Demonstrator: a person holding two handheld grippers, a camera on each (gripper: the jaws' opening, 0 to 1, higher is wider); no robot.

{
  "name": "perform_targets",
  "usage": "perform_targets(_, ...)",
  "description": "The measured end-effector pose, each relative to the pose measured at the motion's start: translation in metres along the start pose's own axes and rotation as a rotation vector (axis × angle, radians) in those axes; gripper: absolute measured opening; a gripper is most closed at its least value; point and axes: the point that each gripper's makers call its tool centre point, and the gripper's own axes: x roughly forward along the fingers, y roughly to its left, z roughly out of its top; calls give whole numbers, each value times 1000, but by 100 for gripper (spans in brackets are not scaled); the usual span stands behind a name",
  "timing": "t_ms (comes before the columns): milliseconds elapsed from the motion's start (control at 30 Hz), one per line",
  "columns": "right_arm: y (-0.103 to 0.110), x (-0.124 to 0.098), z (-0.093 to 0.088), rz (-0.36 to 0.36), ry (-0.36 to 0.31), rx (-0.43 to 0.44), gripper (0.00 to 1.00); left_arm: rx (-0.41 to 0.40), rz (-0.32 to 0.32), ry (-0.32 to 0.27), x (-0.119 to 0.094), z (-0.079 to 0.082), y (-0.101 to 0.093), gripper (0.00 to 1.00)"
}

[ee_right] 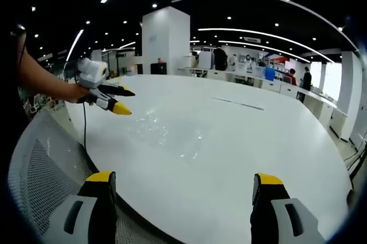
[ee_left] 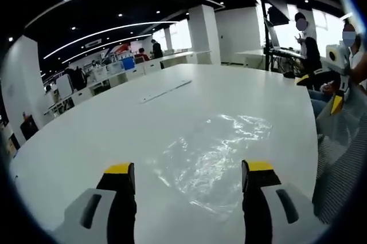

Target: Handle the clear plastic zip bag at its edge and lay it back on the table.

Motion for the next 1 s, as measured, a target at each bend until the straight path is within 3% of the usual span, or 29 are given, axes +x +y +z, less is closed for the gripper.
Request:
perform_targets(333,-1,0,2,-6,-8,6,100,-46,12,40,6,-15,12,70)
perform_targets(767,0,0,3,-6,-4,8,100,-94,31,76,23,-14,20,65)
perform_targets(1000,-1,0,2,-8,-4,9,100,-120,29,115,31,-24,23,62)
